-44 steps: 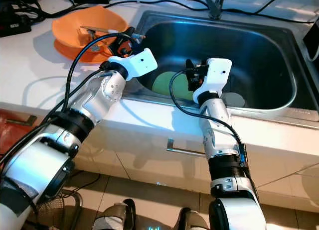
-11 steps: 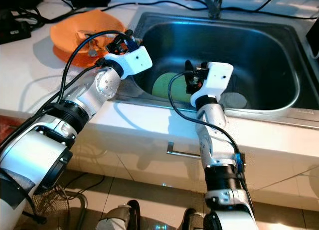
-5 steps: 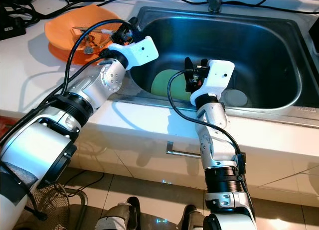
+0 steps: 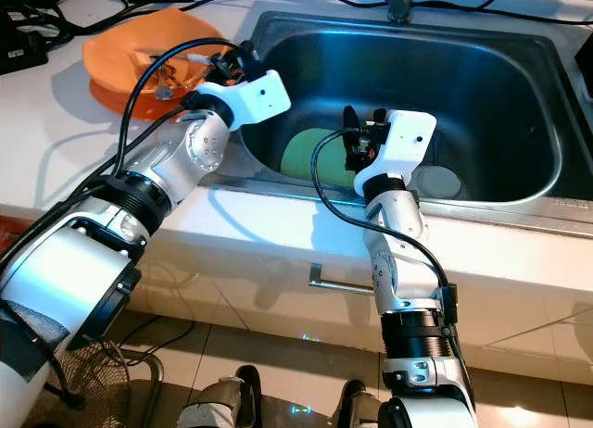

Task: Kitchen organization

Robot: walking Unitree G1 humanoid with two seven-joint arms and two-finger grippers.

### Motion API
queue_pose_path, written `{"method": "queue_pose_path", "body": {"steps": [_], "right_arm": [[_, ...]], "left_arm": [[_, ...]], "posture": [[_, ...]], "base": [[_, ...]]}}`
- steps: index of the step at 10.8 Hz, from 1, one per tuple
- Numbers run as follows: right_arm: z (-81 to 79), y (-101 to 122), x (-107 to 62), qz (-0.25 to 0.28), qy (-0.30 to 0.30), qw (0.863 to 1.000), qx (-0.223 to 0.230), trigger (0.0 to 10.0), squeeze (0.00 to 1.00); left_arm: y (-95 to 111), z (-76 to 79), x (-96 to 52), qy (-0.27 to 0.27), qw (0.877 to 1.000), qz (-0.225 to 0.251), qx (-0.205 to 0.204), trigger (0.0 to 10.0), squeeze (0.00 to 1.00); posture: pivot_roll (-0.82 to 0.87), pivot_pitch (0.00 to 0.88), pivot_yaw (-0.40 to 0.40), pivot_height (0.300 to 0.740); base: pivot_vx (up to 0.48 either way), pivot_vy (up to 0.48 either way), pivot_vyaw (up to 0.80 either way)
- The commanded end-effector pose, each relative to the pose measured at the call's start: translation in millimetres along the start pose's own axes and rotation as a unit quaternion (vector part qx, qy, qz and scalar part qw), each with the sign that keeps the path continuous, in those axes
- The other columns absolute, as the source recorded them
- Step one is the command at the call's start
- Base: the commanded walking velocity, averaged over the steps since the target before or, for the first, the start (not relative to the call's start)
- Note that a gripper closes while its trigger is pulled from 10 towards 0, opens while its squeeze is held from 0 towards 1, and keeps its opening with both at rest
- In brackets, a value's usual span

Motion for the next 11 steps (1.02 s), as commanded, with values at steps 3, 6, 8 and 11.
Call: {"method": "queue_pose_path", "body": {"steps": [3, 6, 8, 11], "right_arm": [[3.7, -26, -7.3, -0.048, -0.007, 0.999, 0.009, 10.0, 0.0], [5.3, -28, -3.1, -0.05, -0.008, 0.999, 0.007, 10.0, 0.0], [4.8, -29, -0.1, -0.049, -0.007, 0.999, 0.007, 10.0, 0.0], [6.8, -29, 6.4, -0.045, -0.008, 0.999, 0.008, 10.0, 0.0]], "left_arm": [[12, -13.8, 5.3, 0.019, 0.999, 0.015, 0.021, 0.0, 0.0], [37, -23.4, 8.9, 0.038, 0.997, 0.063, 0.026, 0.0, 0.0], [66, -31.4, 9.4, 0.055, 0.991, 0.119, 0.037, 0.0, 0.0], [107, -58.5, 4.8, 0.104, 0.972, 0.196, 0.079, 0.0, 0.0]], "posture": [[0.01, 0.244, 0.043, 0.74], [0.02, 0.218, 0.043, 0.74], [0.02, 0.192, 0.042, 0.74], [0.03, 0.147, 0.033, 0.74]], "base": [[0.0, 0.0, 0.0], [0.0, 0.0, 0.0], [0.0, 0.0, 0.0], [0.0, 0.0, 0.0]]}}
Point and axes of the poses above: a point about 5 cm out from each wrist's last joint towards the gripper, its own x axis pointing out of the wrist towards the gripper, its own y axis along the axis of the wrist's last joint, z = x × y, the point moved 6 cm from there along x, pointing out of the wrist towards the gripper, and after that the axes turned 14 degrees about -x, right-handed, at the moved point
